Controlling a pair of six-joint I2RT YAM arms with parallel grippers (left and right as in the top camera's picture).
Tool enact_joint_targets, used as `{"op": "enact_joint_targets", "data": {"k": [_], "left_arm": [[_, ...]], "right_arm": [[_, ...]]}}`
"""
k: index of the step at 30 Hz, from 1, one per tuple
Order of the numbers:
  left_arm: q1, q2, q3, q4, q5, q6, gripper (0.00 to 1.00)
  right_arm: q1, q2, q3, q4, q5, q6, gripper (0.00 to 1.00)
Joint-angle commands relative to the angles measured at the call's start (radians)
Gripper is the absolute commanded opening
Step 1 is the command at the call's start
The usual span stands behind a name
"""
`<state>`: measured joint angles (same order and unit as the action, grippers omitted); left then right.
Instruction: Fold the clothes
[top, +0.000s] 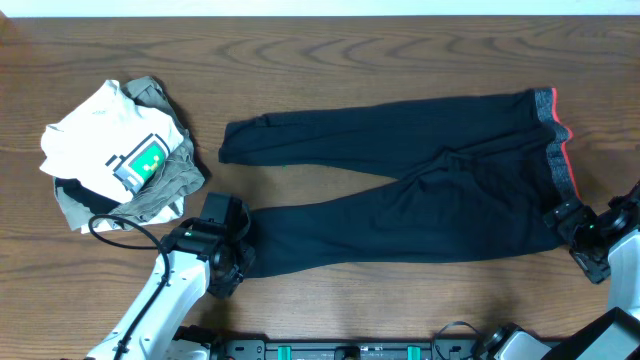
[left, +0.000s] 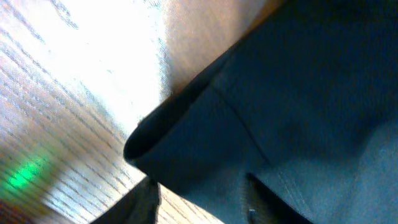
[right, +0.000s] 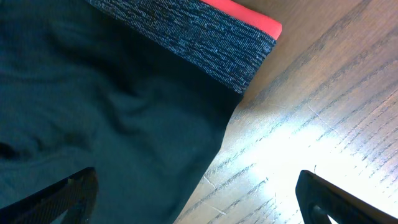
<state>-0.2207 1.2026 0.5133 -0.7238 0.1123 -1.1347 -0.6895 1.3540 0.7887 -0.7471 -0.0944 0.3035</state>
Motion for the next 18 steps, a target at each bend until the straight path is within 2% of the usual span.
{"op": "enact_joint_targets", "data": {"k": [1,2,4,7,8,9,11,14,18], "left_arm": [[0.002,0.004,-0.006,0.001,-0.031,-0.008,0.27],[0.002,0.004,-0.006,0.000,-0.031,-0.008,0.21],[0.002,0.004,-0.006,0.000,-0.031,-0.002,0.14],[0.002,0.004,-0.006,-0.013,-0.029,0.000,0.15],[0.002,0.004,-0.006,-0.019,-0.025,0.000,0.17],[0.002,0.004,-0.006,-0.023,-0.017,0.000,0.29],[0.002,0.004,-0.006,-0.031,0.017,0.000,0.42],[0.002,0.004,-0.008,-0.040,0.029,-0.010,0.48],[0.002,0.004,-0.022,-0.026,0.013,-0.051,0.50]], "right_arm": [[-0.004,0.006,-0.008,-0.003,0.011,0.006,0.99],[-0.004,0.006,-0.008,-0.004,0.011,0.006,0.99],[-0.004,0.006,-0.008,-0.004,0.011,0.006,0.99],[-0.004,0.006,-0.008,-0.004,0.011,0.006,0.99],[-0.004,0.006,-0.008,-0.004,0.011,0.006,0.99],[-0.004,0.006,-0.008,-0.004,0.011,0.006,0.99],[-0.004,0.006,-0.008,-0.004,0.011,0.006,0.99],[-0.004,0.006,-0.008,-0.004,0.011,0.006,0.99],[-0.004,0.006,-0.008,-0.004,0.011,0.006,0.99]]}}
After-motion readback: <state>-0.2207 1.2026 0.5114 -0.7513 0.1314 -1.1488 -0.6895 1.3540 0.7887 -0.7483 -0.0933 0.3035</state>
